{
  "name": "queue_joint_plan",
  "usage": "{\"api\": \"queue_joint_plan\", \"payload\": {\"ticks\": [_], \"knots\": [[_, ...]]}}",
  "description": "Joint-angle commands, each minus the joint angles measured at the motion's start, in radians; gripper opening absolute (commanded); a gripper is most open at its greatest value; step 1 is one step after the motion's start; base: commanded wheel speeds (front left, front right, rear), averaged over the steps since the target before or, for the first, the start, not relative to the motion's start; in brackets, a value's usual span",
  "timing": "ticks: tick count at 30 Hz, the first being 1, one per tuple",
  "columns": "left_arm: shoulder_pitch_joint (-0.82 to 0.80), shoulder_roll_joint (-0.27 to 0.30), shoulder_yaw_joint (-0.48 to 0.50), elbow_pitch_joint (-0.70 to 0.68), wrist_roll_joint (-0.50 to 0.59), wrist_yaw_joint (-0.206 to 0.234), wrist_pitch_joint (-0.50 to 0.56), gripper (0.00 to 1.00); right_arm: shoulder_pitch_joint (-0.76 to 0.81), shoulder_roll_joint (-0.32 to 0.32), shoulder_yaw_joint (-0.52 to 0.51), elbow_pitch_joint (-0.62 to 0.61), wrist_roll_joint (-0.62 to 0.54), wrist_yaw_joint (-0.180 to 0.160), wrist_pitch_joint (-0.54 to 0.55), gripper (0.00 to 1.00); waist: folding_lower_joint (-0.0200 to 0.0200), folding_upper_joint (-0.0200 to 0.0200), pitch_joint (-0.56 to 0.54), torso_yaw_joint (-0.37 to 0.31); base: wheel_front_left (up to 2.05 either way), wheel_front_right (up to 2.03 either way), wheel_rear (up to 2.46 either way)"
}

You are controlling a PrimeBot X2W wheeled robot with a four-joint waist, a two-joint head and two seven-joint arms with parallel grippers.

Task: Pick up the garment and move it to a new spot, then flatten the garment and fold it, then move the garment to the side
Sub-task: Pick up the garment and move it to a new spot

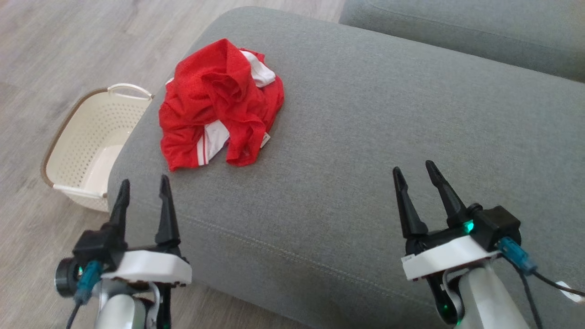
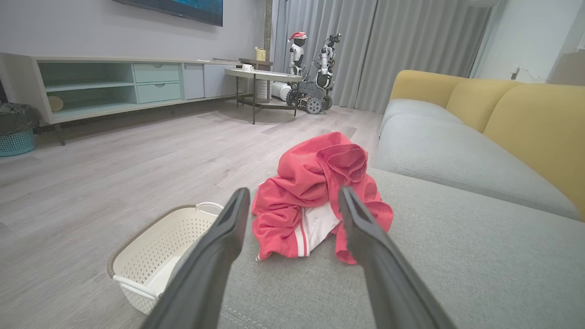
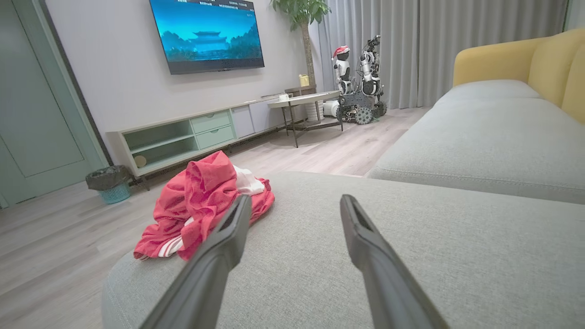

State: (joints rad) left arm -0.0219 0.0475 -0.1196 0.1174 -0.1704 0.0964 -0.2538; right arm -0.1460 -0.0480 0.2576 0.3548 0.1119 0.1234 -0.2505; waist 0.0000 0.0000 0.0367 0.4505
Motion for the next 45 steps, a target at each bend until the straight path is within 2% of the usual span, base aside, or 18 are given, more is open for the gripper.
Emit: {"api": "queue_joint_plan", "payload": {"ticks": [1, 6, 11, 20, 25, 32, 42, 43, 44, 45], "knots": [[-0.039, 0.003, 0.043, -0.038, -0.006, -0.002, -0.008, 1.0, -0.045, -0.002, 0.019, -0.034, -0.001, 0.007, -0.011, 1.0, 0.0, 0.0, 0.006, -0.009, 0.0, 0.0, 0.0], [-0.083, 0.003, 0.091, -0.026, 0.006, -0.029, -0.008, 1.0, -0.047, -0.002, -0.006, -0.055, 0.013, 0.007, -0.01, 1.0, 0.0, 0.0, 0.041, -0.036, 0.0, 0.0, 0.0], [-0.167, 0.025, 0.14, 0.068, 0.02, -0.048, -0.008, 1.0, -0.059, -0.002, -0.036, -0.106, -0.004, 0.007, 0.006, 1.0, 0.0, 0.0, 0.108, -0.075, 0.0, 0.0, 0.0], [-0.424, 0.096, 0.135, 0.311, -0.014, -0.147, 0.029, 1.0, -0.092, -0.002, -0.097, -0.232, -0.077, 0.007, 0.058, 1.0, 0.0, 0.0, 0.269, -0.144, 0.0, 0.0, 0.0], [-0.579, 0.154, 0.124, 0.417, 0.009, -0.151, 0.054, 1.0, -0.103, -0.002, -0.099, -0.272, -0.094, 0.007, 0.074, 1.0, 0.0, 0.0, 0.327, -0.191, 0.0, 0.0, 0.0], [-0.683, 0.209, 0.114, 0.524, 0.037, -0.144, 0.058, 1.0, -0.113, -0.002, -0.098, -0.289, -0.084, 0.007, 0.073, 1.0, 0.0, 0.0, 0.355, -0.231, 0.0, 0.0, 0.0], [-0.798, 0.25, 0.088, 0.702, 0.052, -0.153, 0.052, 1.0, -0.121, -0.002, -0.087, -0.291, -0.091, 0.007, 0.069, 1.0, 0.0, 0.0, 0.383, -0.268, 0.0, 0.0, 0.0], [-0.804, 0.252, 0.088, 0.72, 0.049, -0.155, 0.052, 0.2, -0.122, -0.002, -0.085, -0.289, -0.09, 0.007, 0.067, 1.0, 0.0, 0.0, 0.383, -0.272, 0.0, 0.0, 0.0], [-0.809, 0.254, 0.087, 0.733, 0.048, -0.157, 0.049, 0.0, -0.122, -0.002, -0.084, -0.286, -0.088, 0.007, 0.065, 1.0, 0.0, 0.0, 0.381, -0.275, 0.0, 0.0, 0.0], [-0.813, 0.255, 0.09, 0.74, 0.043, -0.158, 0.042, 0.0, -0.121, -0.002, -0.084, -0.283, -0.086, 0.007, 0.063, 1.0, 0.0, 0.0, 0.377, -0.278, 0.0, 0.0, 0.0]]}}
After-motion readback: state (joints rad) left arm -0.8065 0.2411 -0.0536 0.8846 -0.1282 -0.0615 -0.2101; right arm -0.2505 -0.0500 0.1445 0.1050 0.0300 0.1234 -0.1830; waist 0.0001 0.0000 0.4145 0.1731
